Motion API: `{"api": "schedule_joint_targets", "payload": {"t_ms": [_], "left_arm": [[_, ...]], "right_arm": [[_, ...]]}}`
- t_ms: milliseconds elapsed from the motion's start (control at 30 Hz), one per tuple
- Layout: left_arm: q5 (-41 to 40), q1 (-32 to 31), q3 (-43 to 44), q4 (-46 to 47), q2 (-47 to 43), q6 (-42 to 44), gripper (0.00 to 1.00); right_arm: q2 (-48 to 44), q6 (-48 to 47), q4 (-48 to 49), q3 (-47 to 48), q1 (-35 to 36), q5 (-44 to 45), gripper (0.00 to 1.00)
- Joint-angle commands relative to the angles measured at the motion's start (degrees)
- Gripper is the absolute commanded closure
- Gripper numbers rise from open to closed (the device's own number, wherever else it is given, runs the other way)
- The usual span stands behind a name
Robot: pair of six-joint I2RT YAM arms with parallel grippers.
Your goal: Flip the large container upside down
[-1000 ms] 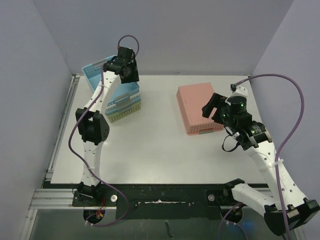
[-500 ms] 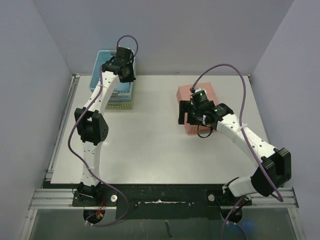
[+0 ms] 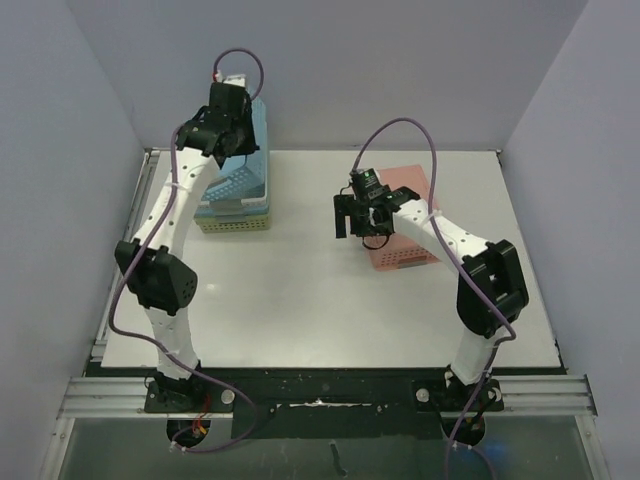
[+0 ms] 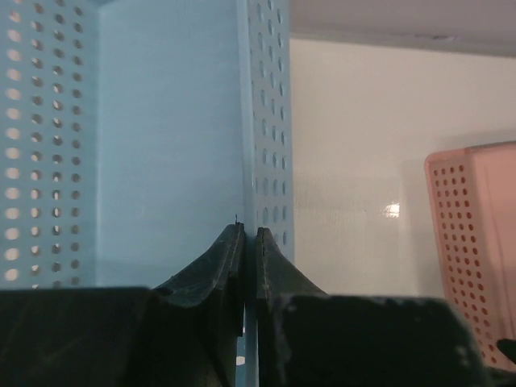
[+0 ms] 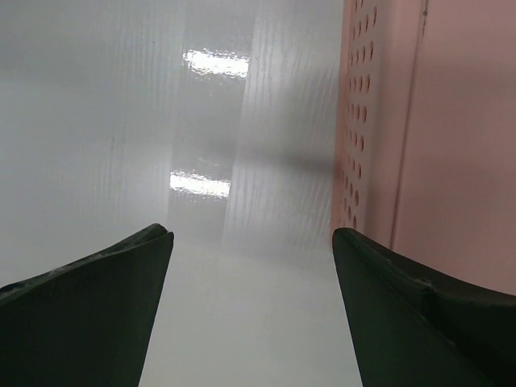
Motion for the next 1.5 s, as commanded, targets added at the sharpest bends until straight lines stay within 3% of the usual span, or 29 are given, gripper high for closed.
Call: {"api": "schedule_joint_targets", "payload": {"t_ms": [0,133,267,400,567,733,900,1000,1233,1300,1367,1467], "left_arm": [[-3.52,-0.17,1.65,7.85,-10.17,1.61,1.00],[-3.48,-0.65,2.26,9.11,-14.63,2.88,1.00],[-2.49,-2.38,4.68,9.55,-17.98,4.11,1.00],[-1.18,-8.84,6.67,9.13,-19.27,2.52,1.00],[-0.56,-19.63,1.83,11.11,-19.79,1.03,1.00],[5.44,-20.57,-6.72,14.02,-22.09,-2.35,1.00],[15.44,-19.33,-23.40,28.70,-27.91,-7.30,1.00],[25.36,-18.45,-29.00,35.09,-27.89,-13.65,1.00],[37.46,-18.68,-40.40,45.09,-27.87,-25.50,1.00],[43.04,-18.31,-46.51,54.92,-29.23,-33.72,1.00],[46.82,-17.72,-53.37,71.75,-30.47,-44.40,1.00],[48.47,-17.08,-60.02,81.52,-30.38,-53.36,1.00]], "right_arm": [[2.91,-4.07,2.57,3.87,-3.80,1.65,0.17],[5.86,-5.33,0.29,7.00,-9.39,1.51,0.17],[6.08,-4.89,-3.63,11.12,-13.19,7.46,0.16],[4.14,-4.13,-5.16,13.08,-16.22,7.04,0.16],[-4.63,-4.76,-2.16,11.04,-16.49,-1.46,0.15],[-17.89,-4.80,-1.80,6.40,-18.55,1.37,0.10],[-27.13,-5.56,-5.29,-1.71,-27.58,-1.44,0.07],[-31.10,-6.02,-7.75,-4.90,-30.07,-2.07,0.07],[-35.70,-8.17,-9.46,-6.46,-34.46,1.02,0.05],[-35.43,-8.37,-9.27,-5.44,-35.23,-0.05,0.05],[-34.87,-8.29,-9.02,-4.42,-35.52,-0.82,0.05],[-33.97,-7.57,-8.54,-2.88,-35.76,-1.75,0.05]]}}
